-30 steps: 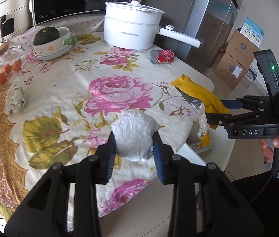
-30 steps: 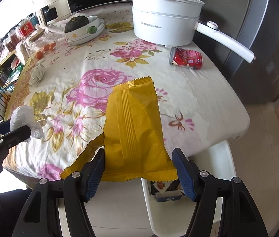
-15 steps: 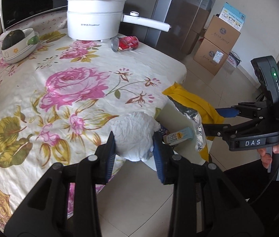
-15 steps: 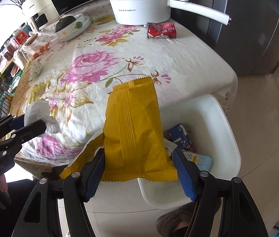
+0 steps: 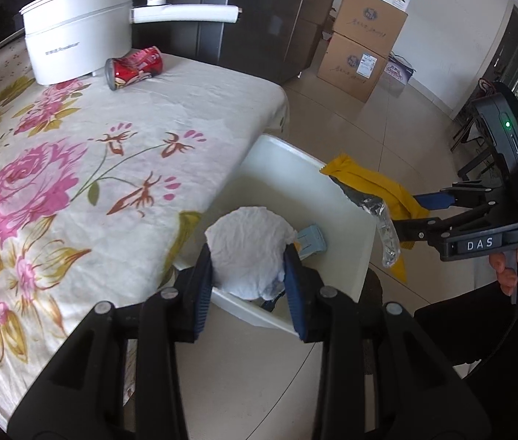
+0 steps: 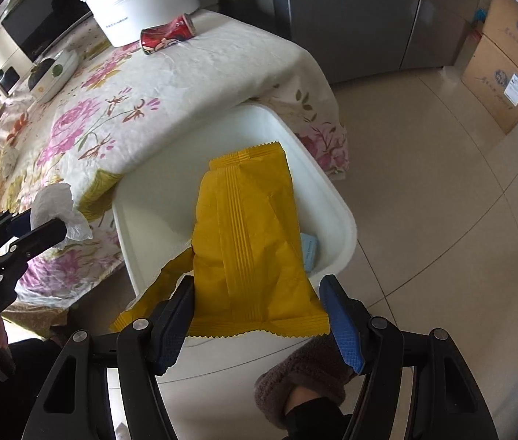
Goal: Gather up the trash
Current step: 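Open the left tool to drop the tissue while the right tool drops the yellow packet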
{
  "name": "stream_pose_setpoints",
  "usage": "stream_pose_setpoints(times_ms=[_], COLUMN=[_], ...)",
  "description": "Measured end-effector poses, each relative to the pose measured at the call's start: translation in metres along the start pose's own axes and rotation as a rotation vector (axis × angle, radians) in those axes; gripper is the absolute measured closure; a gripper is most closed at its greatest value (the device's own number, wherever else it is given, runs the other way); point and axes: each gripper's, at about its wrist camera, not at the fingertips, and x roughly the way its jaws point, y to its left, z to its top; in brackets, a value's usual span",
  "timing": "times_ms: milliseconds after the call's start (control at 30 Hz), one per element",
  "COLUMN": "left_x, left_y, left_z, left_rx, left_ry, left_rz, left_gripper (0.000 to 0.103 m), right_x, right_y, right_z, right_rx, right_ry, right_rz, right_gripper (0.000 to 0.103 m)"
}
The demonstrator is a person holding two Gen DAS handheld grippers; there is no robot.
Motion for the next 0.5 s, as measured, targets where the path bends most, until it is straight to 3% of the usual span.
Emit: stream_pose_setpoints(times_ms=[133,200,267,333,500], left_x=[0.014,0.017,0.018,0.018,0.018], left_y=[-0.007,-0.009,-0.010,-0.009,-0.002], left_z=[0.004,0.005,0.006,0.007,0.006], left_rx=[0.017,0.029,0.028,0.011,-0.001], left_ry=[0.003,0.004,0.002,0.007,0.039], left_rz=[-0.002,0.018,0.030,0.068,0.132], left_gripper=[0.065,0.059,0.029,0.014,0.006], right_x=[0.002,0.003,0.002,0.002,0.002], right_y=[-0.011,-0.013,-0.016,-0.018,-0.019], right_z=[0.000,0.001,0.001,0.000,0.000], right_rx=[0.011,0.015,0.019,0.022,0.019], right_ry=[0.008,0.008,0.008,0.007,0.006], right_rz=[-0.004,-0.007,-0.009,-0.009,-0.009], right_gripper=[0.033,0.033,0.033,0.033,0.033])
